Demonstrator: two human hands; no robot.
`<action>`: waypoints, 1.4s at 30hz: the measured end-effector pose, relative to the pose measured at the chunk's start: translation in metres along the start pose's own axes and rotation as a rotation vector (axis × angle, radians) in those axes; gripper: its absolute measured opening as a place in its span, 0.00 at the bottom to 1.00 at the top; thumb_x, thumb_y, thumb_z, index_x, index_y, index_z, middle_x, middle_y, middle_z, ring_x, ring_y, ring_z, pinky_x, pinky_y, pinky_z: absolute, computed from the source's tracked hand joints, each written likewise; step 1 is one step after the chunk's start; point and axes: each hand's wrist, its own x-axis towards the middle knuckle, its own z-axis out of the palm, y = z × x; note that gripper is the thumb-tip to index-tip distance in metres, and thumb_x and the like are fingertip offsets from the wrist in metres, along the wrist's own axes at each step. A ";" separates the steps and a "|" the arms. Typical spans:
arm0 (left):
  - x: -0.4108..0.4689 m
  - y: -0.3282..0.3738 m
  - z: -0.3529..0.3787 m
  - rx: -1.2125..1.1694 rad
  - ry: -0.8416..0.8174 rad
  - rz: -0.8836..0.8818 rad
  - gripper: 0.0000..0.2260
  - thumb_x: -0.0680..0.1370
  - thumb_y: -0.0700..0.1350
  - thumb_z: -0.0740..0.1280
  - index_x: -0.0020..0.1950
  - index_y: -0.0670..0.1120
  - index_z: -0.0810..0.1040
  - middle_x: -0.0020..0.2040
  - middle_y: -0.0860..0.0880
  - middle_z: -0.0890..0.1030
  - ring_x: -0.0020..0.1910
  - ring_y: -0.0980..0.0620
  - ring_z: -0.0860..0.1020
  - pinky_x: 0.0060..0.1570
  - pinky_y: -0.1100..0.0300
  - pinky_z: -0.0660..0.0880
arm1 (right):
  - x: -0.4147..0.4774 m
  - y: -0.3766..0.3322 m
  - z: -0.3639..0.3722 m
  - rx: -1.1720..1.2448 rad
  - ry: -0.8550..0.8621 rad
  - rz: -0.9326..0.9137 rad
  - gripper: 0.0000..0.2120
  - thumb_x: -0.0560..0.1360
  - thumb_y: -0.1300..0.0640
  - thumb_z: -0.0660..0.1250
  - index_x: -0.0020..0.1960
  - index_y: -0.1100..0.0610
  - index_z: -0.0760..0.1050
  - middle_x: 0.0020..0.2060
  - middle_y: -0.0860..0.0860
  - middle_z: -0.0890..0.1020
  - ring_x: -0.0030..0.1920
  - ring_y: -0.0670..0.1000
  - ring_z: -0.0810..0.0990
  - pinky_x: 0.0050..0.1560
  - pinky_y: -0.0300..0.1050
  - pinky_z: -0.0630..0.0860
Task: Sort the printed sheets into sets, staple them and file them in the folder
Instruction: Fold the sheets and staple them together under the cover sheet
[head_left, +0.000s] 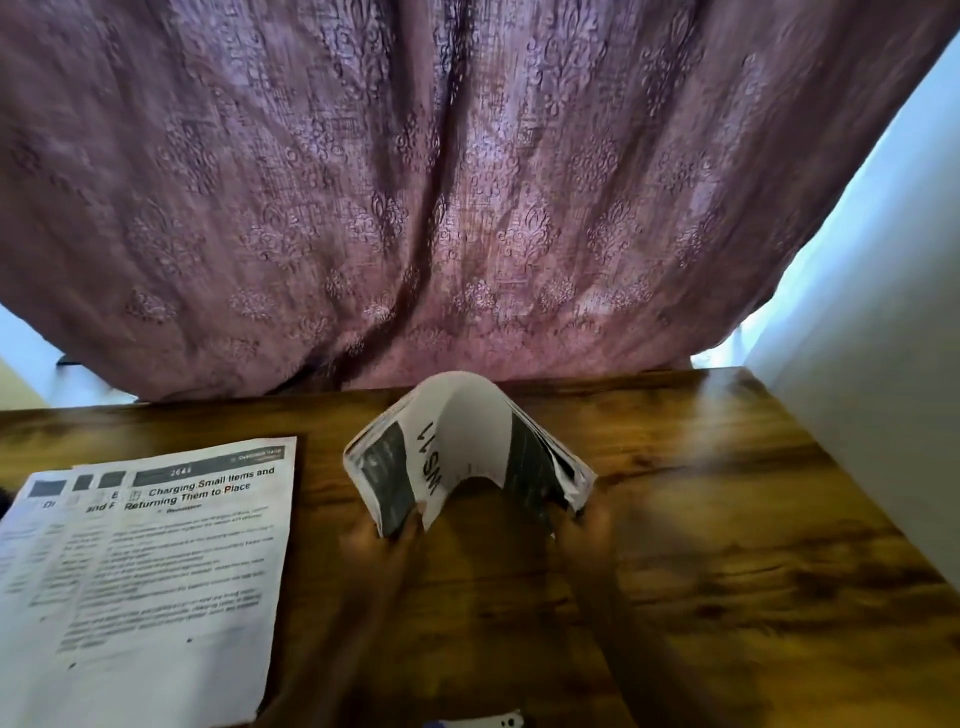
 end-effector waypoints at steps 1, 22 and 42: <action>-0.001 0.002 -0.001 -0.006 0.014 0.045 0.07 0.73 0.45 0.72 0.47 0.48 0.75 0.47 0.48 0.79 0.45 0.49 0.78 0.44 0.63 0.74 | 0.002 0.001 0.001 0.039 0.013 -0.049 0.10 0.73 0.71 0.66 0.50 0.59 0.75 0.42 0.50 0.80 0.36 0.41 0.79 0.38 0.33 0.77; 0.038 0.025 -0.007 -0.181 -0.119 -0.137 0.10 0.72 0.39 0.73 0.51 0.42 0.76 0.44 0.48 0.79 0.43 0.49 0.78 0.37 0.63 0.70 | 0.038 -0.033 -0.045 0.158 0.010 0.064 0.13 0.76 0.59 0.66 0.60 0.52 0.73 0.46 0.48 0.81 0.44 0.47 0.82 0.41 0.45 0.80; -0.004 -0.025 -0.016 -0.121 -0.346 -0.526 0.06 0.80 0.39 0.63 0.45 0.41 0.78 0.39 0.43 0.82 0.38 0.46 0.80 0.36 0.56 0.75 | 0.061 0.026 -0.067 -0.364 -0.261 0.298 0.25 0.77 0.56 0.65 0.71 0.52 0.62 0.63 0.56 0.74 0.60 0.59 0.75 0.59 0.60 0.74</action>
